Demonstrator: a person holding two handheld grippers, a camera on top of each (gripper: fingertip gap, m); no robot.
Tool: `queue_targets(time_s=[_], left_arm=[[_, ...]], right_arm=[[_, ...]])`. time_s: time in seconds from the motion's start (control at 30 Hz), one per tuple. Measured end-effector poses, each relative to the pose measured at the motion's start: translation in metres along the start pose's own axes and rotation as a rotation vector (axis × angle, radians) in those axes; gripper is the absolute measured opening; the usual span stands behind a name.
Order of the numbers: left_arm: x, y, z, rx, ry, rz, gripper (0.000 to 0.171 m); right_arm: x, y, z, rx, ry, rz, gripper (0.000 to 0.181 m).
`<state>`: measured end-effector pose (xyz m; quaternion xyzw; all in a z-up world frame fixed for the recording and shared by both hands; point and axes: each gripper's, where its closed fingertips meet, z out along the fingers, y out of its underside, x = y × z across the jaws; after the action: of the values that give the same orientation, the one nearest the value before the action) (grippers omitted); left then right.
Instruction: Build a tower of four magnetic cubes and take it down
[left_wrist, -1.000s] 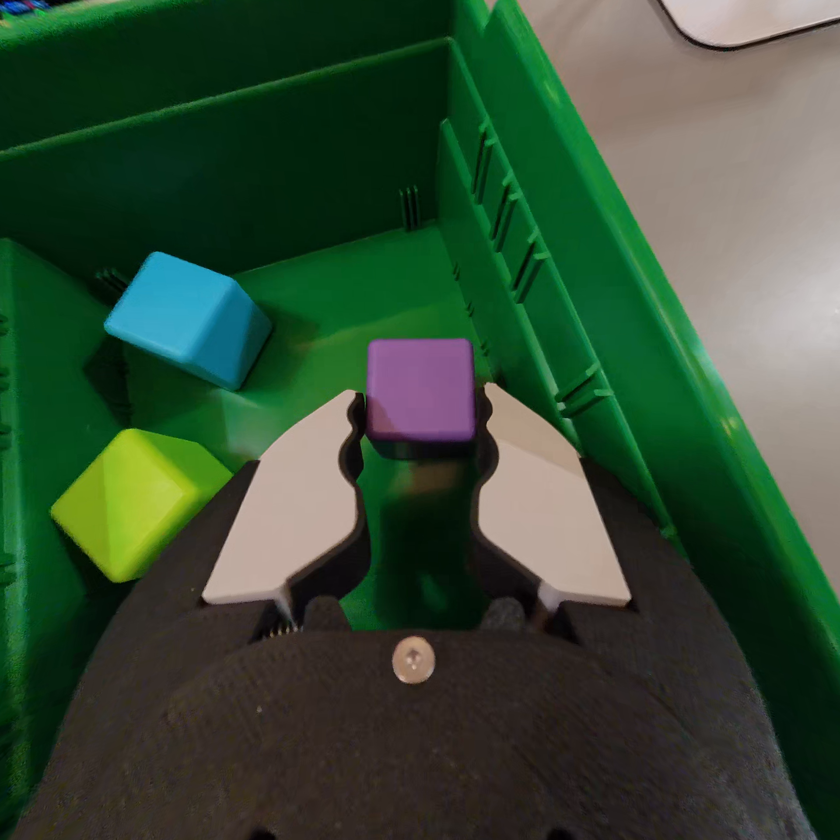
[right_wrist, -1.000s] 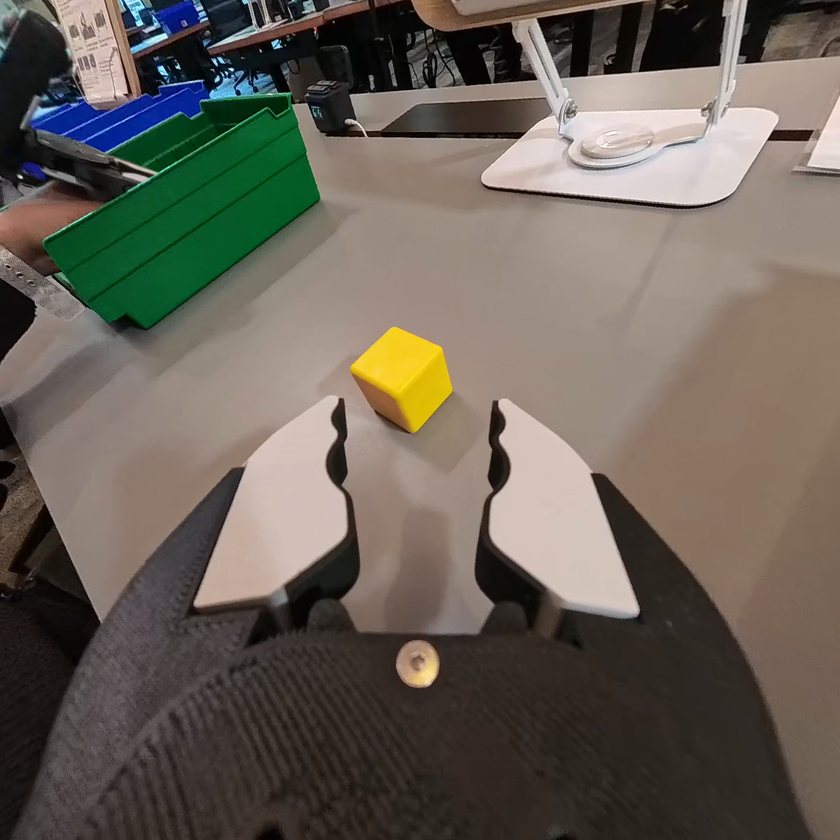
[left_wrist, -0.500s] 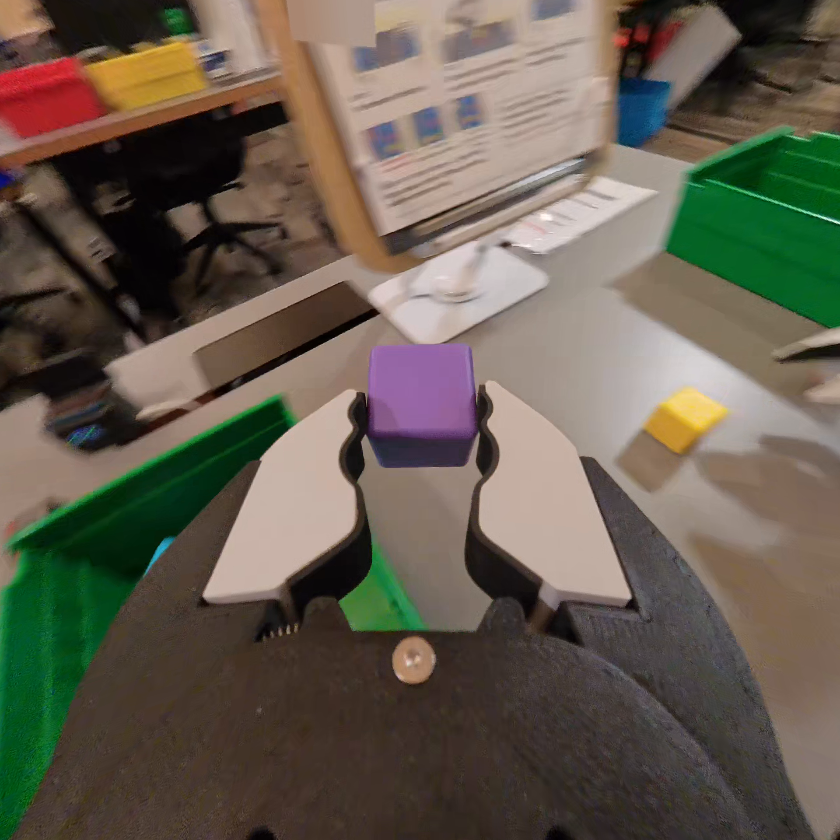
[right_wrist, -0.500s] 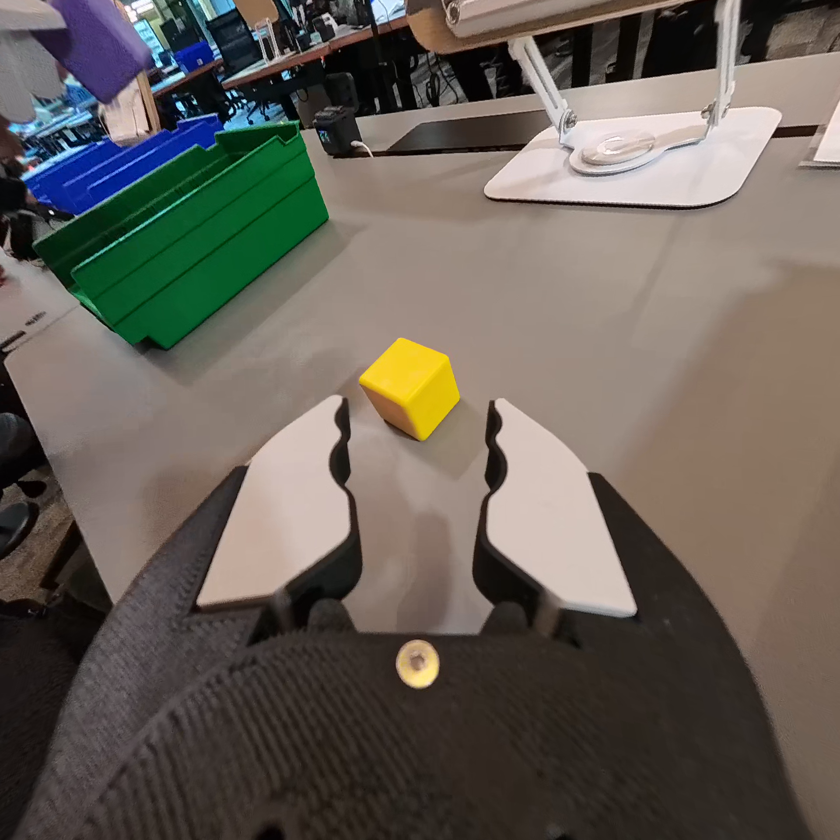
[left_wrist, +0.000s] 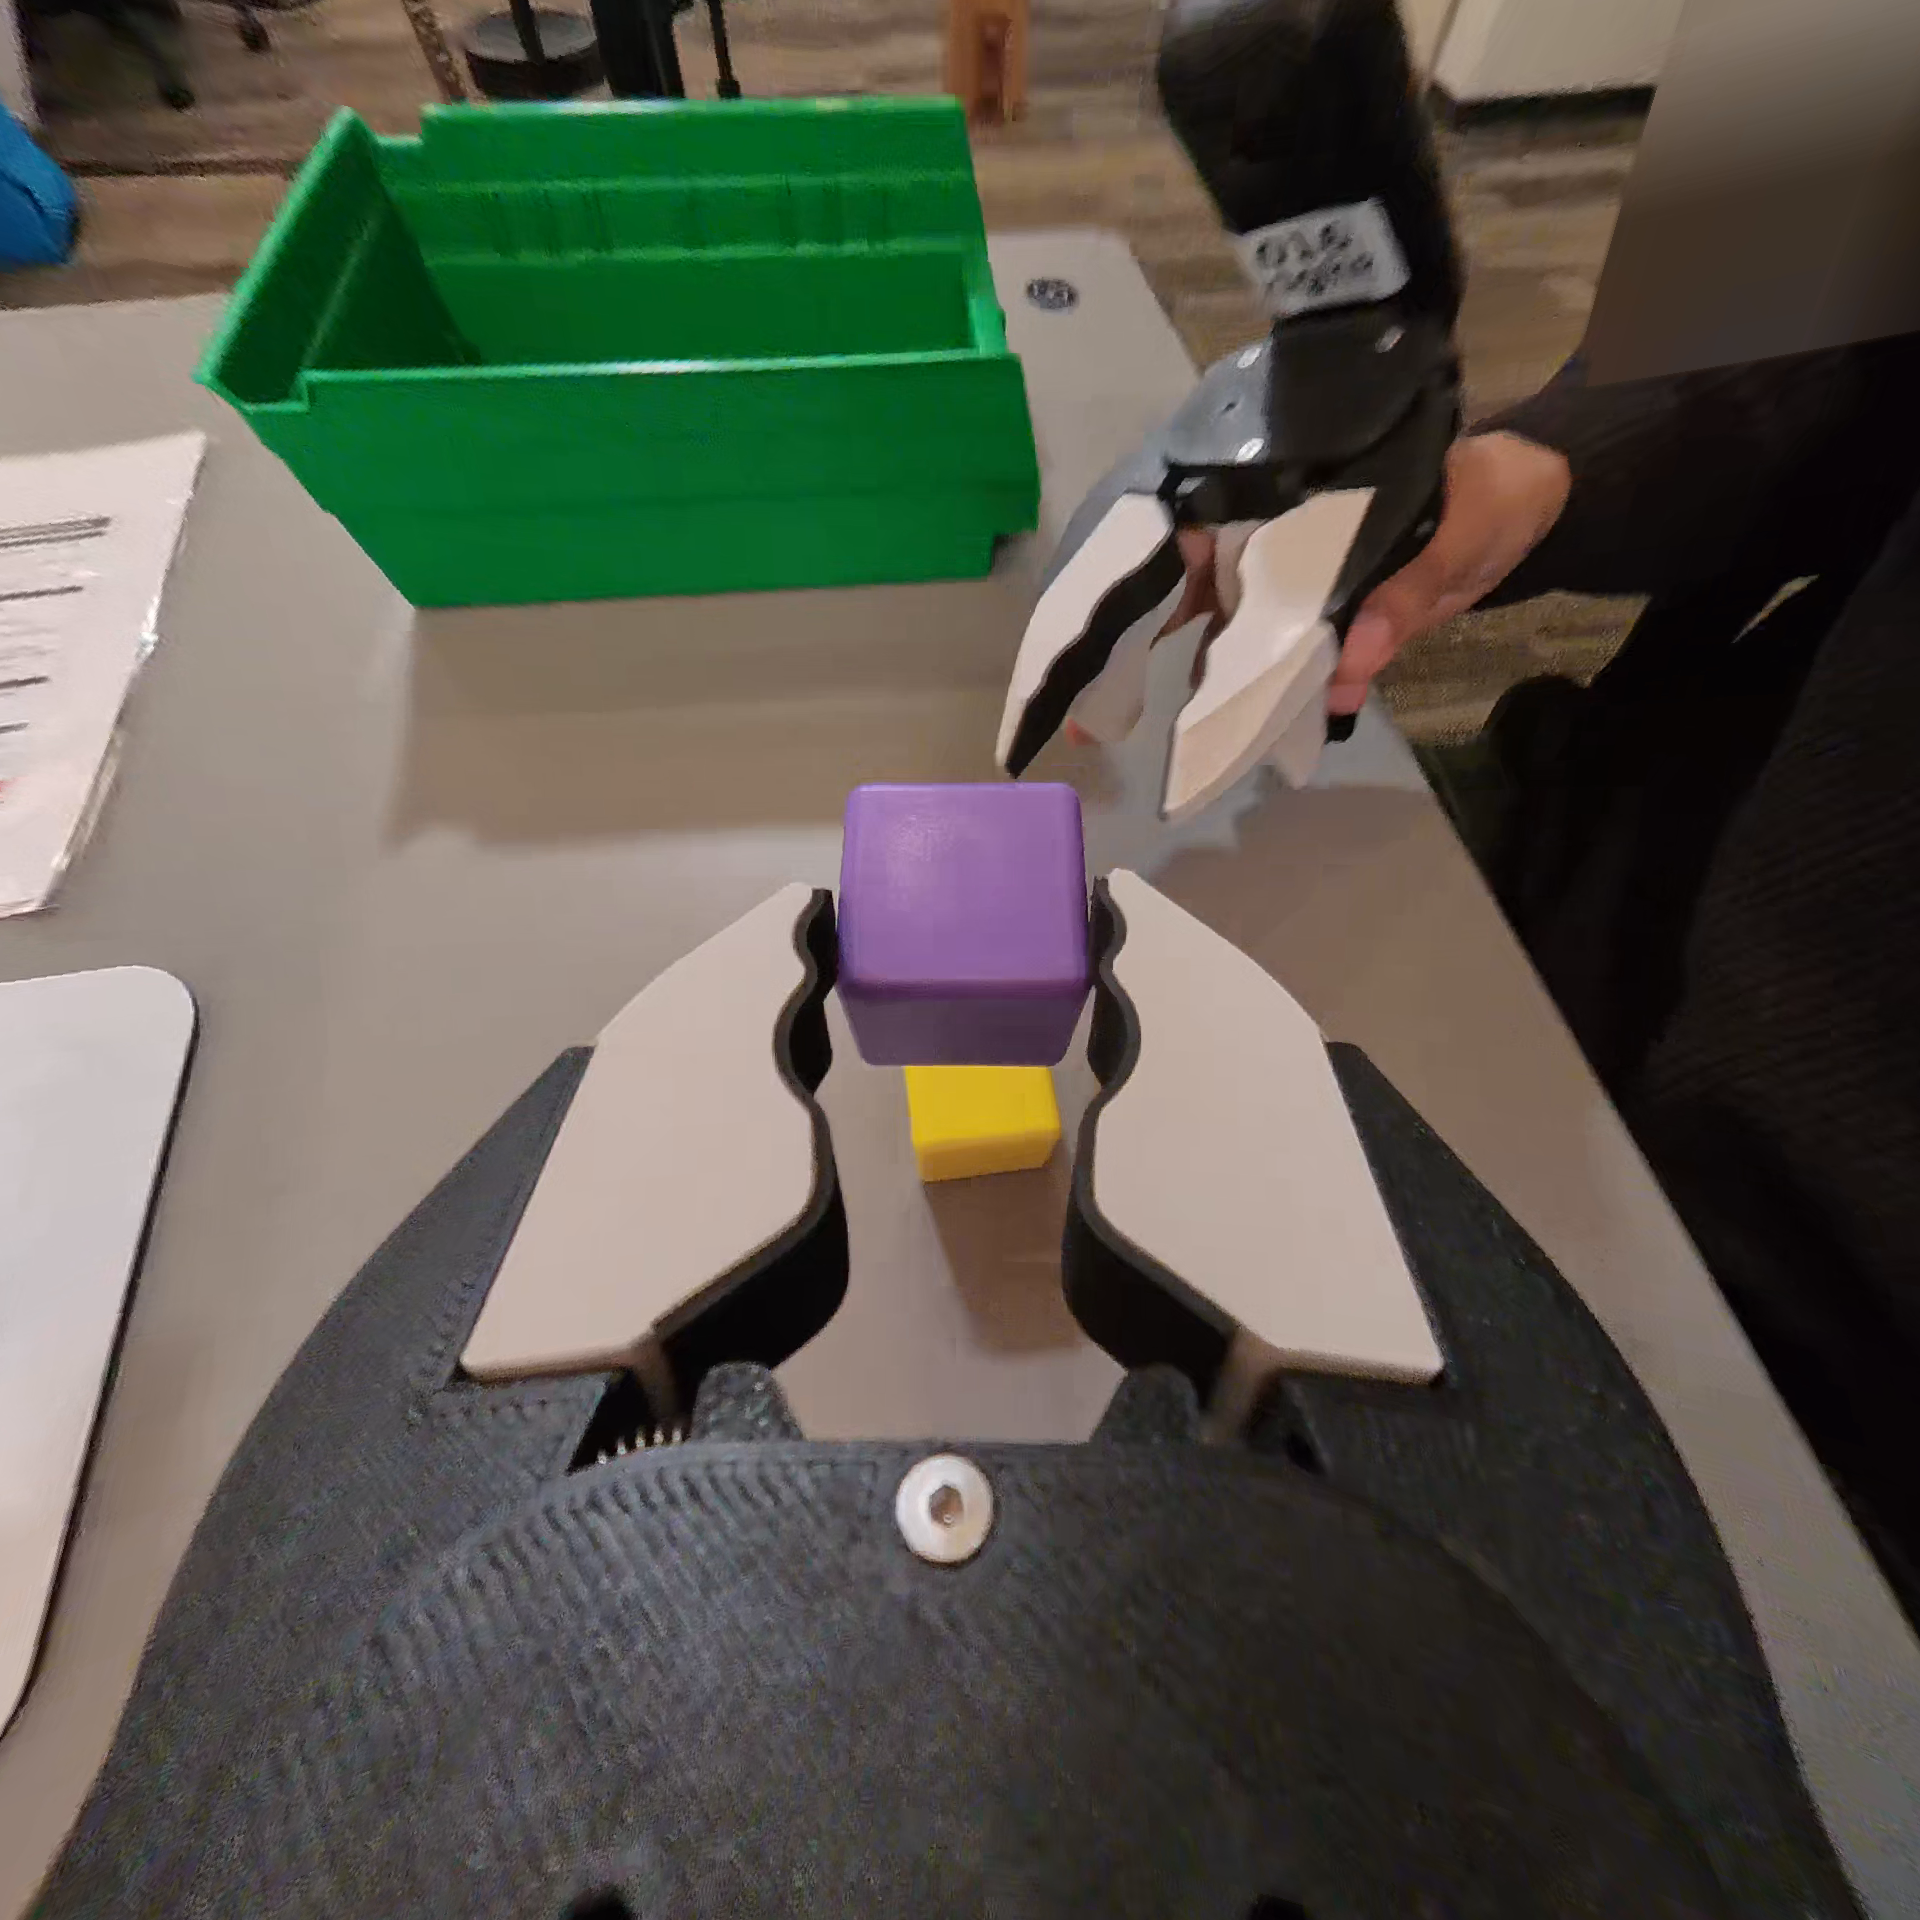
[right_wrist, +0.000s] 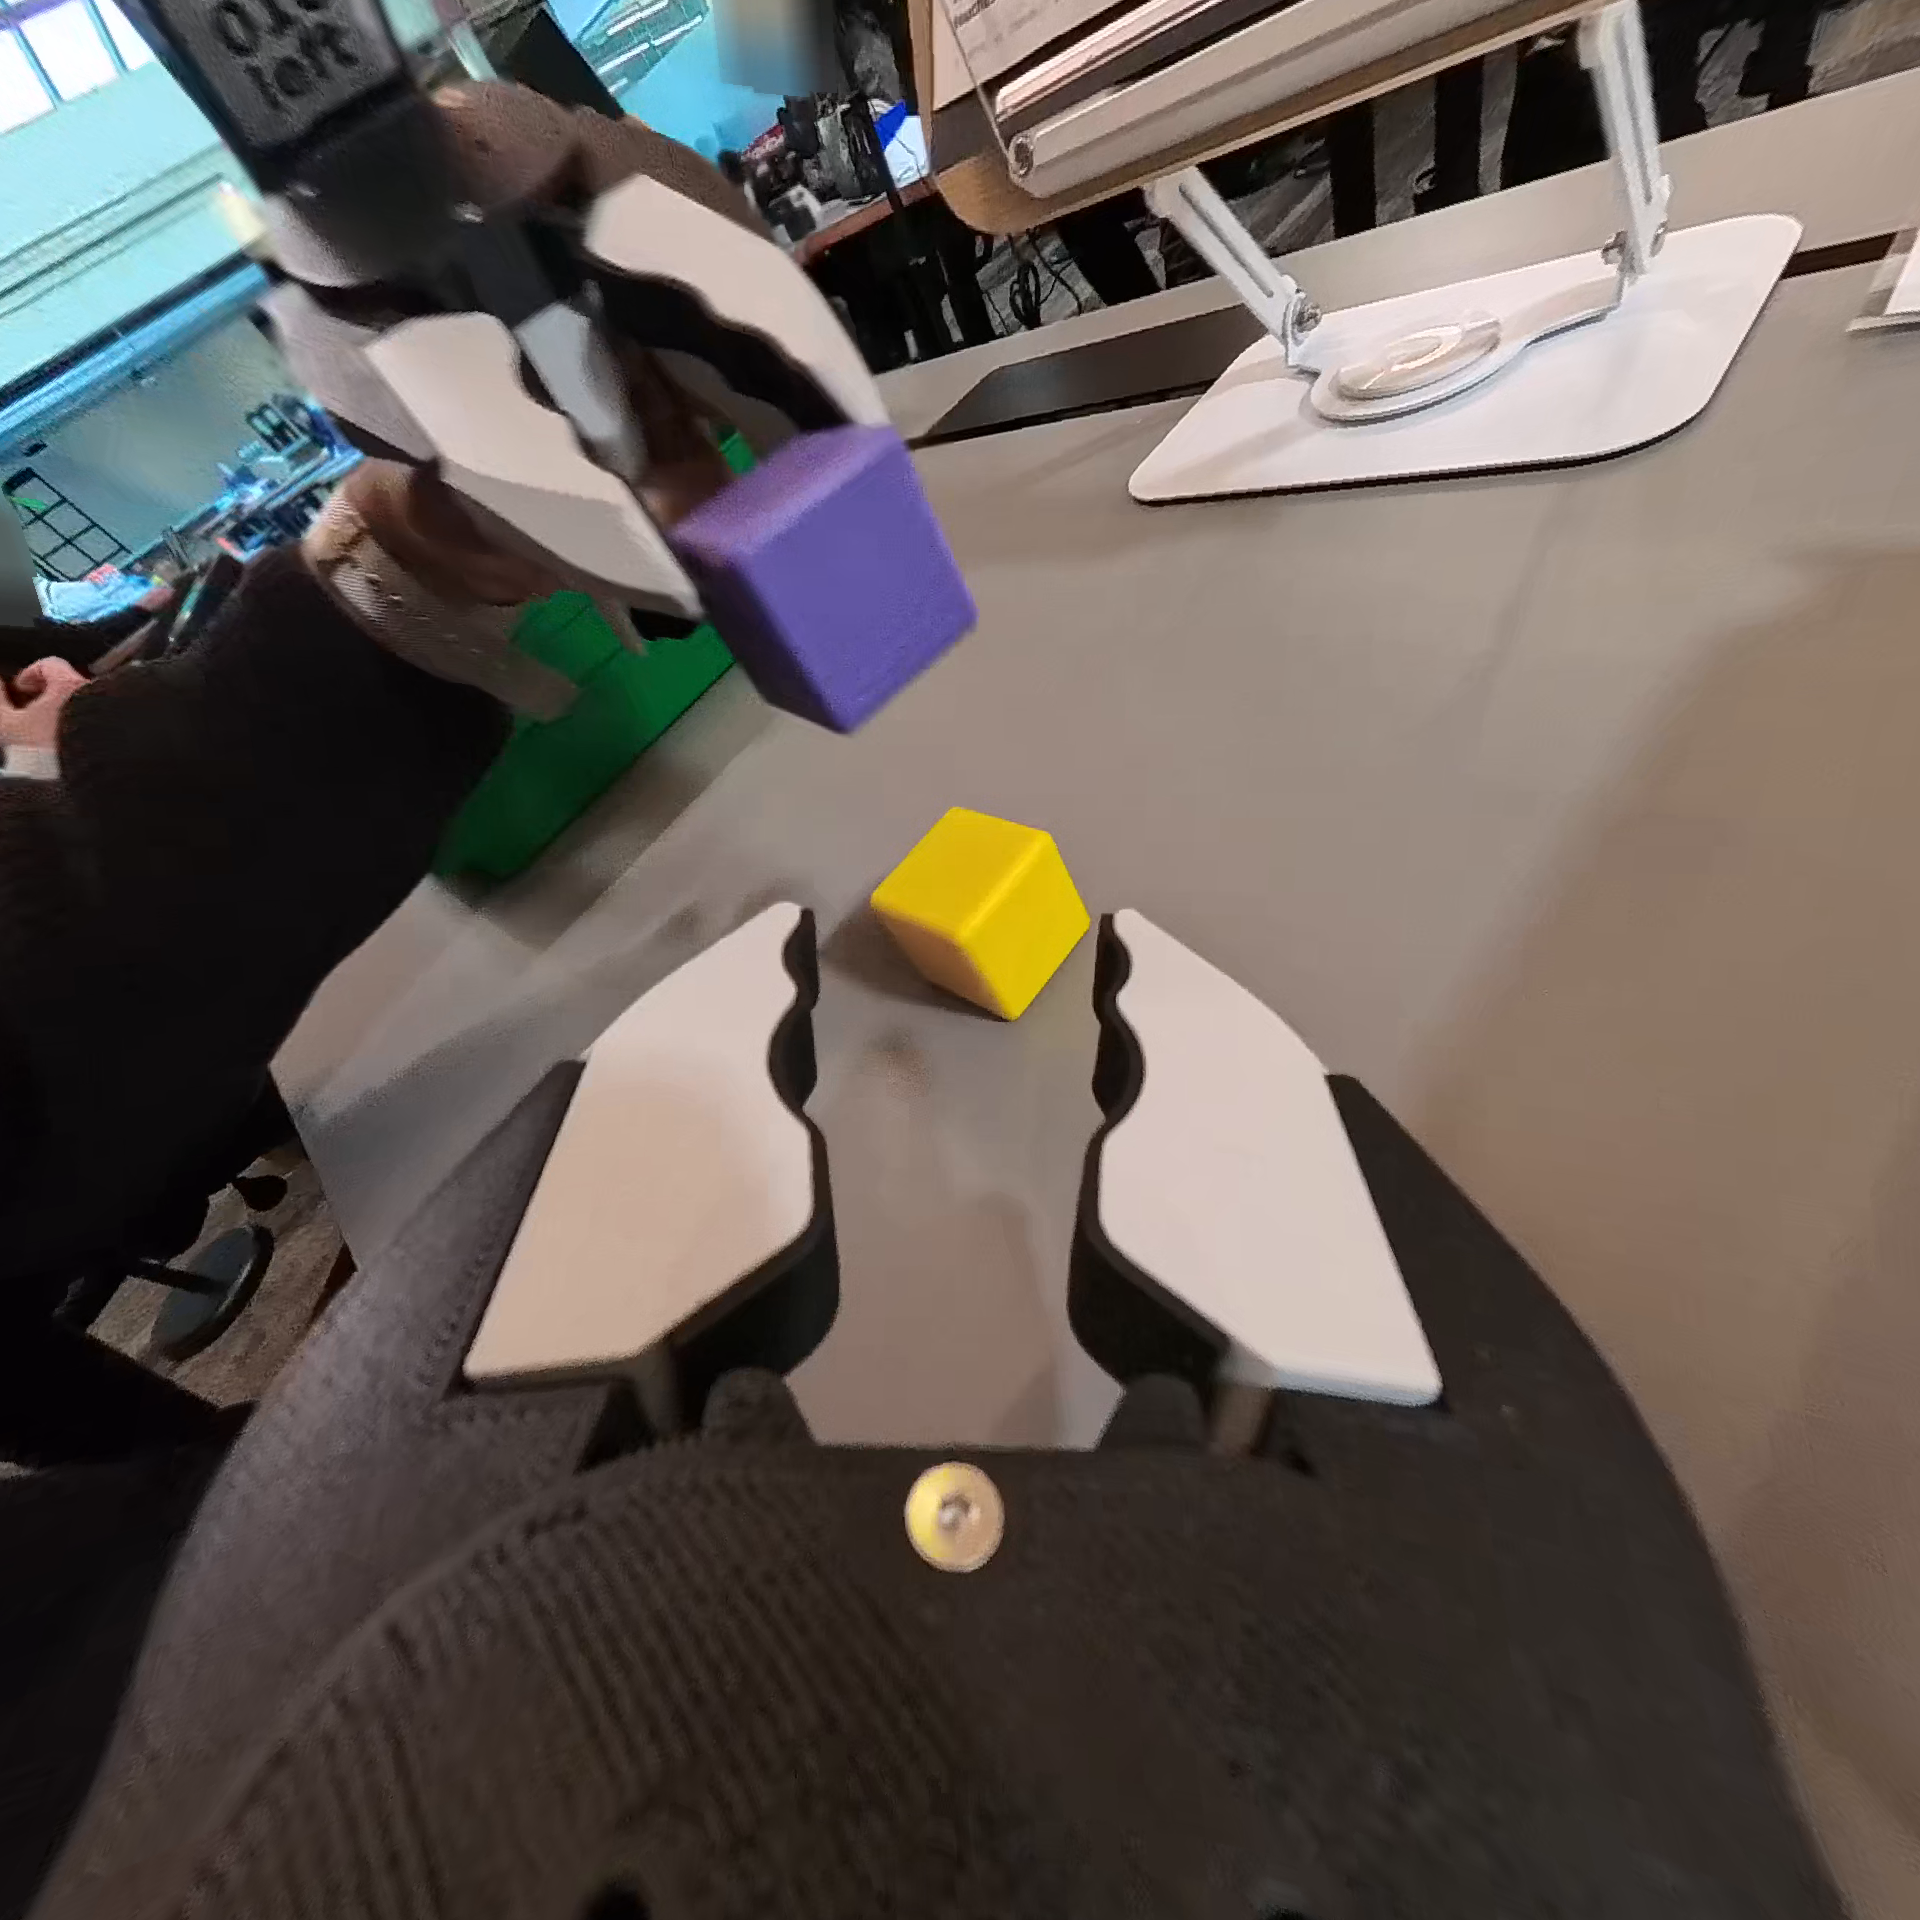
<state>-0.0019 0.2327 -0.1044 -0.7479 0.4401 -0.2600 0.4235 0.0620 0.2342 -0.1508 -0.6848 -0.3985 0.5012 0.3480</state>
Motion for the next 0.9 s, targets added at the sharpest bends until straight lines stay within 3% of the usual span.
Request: queue_targets(time_s=[0.17,0.5,0.9], left_arm=[[-0.004,0.018,0.022,0.025,0.053,-0.048,0.05],[-0.015,0.027,0.013,0.03,-0.079,-0.09,0.049],[0.001,0.039,0.03,-0.048,-0.067,-0.065,0.049]], right_arm=[[-0.003,0.006,0.002,-0.026,0.007,-0.028,0.052],[-0.001,0.007,0.001,-0.029,-0.006,0.01,0.052],[-0.003,0.009,0.001,-0.034,-0.023,0.04,0.052]])
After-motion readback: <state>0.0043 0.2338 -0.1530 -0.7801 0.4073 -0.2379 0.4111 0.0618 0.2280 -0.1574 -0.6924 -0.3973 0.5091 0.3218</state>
